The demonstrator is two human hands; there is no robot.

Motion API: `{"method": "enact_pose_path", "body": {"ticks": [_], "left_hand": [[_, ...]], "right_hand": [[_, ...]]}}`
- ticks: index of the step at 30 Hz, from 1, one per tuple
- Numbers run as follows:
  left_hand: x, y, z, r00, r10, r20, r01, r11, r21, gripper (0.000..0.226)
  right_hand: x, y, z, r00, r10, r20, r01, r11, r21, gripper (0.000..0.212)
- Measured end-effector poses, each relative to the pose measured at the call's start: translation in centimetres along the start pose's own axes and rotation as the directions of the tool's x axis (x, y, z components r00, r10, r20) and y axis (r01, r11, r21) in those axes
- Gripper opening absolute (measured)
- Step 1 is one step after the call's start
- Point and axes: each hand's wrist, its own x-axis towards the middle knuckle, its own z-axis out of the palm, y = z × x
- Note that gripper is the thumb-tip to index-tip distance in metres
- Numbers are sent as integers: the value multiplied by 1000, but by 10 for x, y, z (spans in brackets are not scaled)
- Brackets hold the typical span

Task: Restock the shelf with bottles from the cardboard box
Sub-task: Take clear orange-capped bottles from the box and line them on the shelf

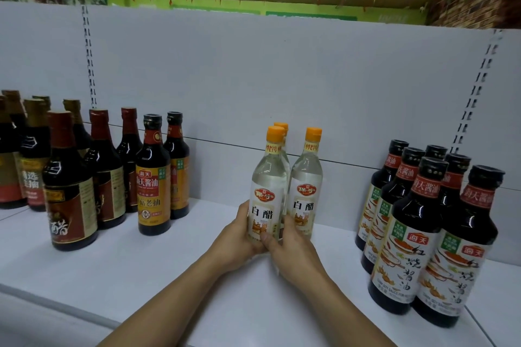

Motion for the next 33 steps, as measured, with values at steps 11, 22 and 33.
{"method": "enact_pose_path", "body": {"ticks": [11,22,33], "left_hand": [[0,-2,-1,997,-73,8,73,997,5,84],[-7,17,-8,992,-120,47,121,993,-14,112],[-42,47,0,966,-100,-238,123,989,82,111]], "right_hand": [[0,1,4,1000,-7,-12,7,999,37,55],[-1,2,3,1000,1,-18,1,998,61,59],[-20,-33,-29,943,-159,-291,184,981,59,60]]}}
